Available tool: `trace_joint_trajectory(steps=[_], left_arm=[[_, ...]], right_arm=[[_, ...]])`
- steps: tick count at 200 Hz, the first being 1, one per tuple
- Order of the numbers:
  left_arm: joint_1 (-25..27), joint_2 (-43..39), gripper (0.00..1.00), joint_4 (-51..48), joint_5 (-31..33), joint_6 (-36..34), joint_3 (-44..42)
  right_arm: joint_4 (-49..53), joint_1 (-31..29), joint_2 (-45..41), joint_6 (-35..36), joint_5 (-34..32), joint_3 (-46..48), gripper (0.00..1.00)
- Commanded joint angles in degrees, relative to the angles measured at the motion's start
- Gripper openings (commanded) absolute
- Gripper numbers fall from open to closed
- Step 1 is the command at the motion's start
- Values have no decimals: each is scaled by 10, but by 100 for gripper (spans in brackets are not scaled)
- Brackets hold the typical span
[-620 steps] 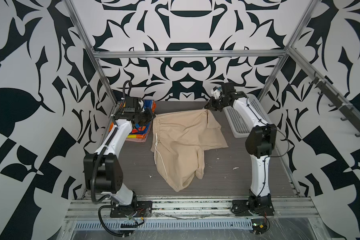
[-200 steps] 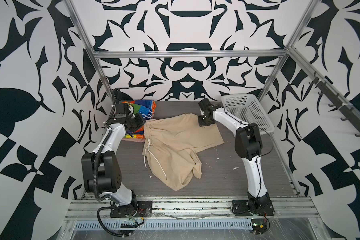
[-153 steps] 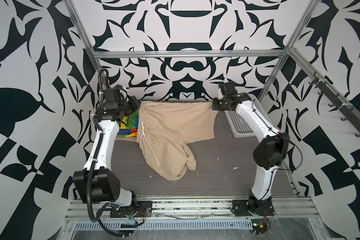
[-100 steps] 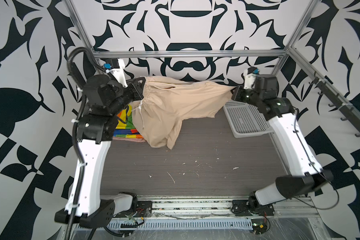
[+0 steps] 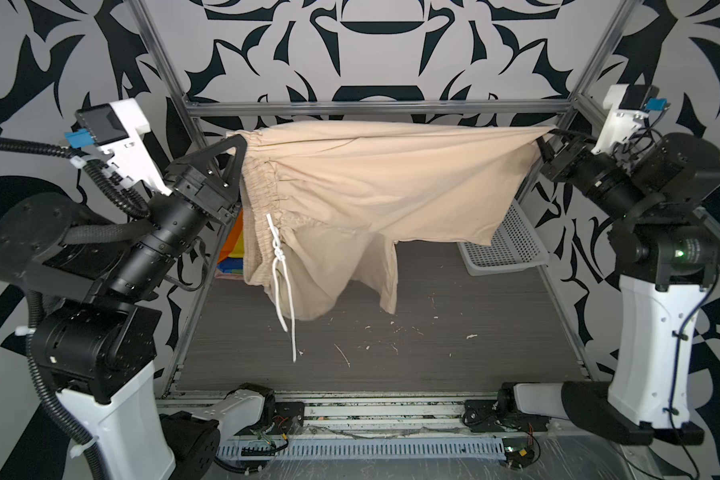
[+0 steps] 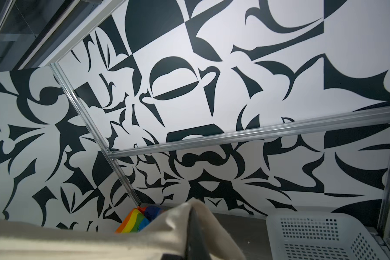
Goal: Fold and stack the shorts
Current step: 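Lift the beige shorts by the waistband with both grippers and stretch them taut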
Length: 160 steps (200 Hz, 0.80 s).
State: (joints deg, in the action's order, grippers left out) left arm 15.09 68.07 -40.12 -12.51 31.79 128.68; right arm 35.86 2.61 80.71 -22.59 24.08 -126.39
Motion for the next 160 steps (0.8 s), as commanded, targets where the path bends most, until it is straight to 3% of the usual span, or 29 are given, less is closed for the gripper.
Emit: trace_joint_trajectory(steps=[1, 55, 95, 136, 160], left_arm=[[-4, 30, 0, -32, 39, 15, -16], [-10, 102, 0, -4, 57, -23, -228], [-45, 177, 0, 93, 41, -31, -423], [-102, 263, 0, 100, 11, -38, -399], [-102, 257, 0, 90, 3, -51, -332]], right_arm=[[31, 28, 117, 2, -23, -49, 0], [76, 9, 373, 37, -28, -139, 0], [90, -31, 469, 79, -73, -167, 0], [156, -33, 565, 81, -79, -326, 0], [136, -31, 523, 68, -68, -303, 0]])
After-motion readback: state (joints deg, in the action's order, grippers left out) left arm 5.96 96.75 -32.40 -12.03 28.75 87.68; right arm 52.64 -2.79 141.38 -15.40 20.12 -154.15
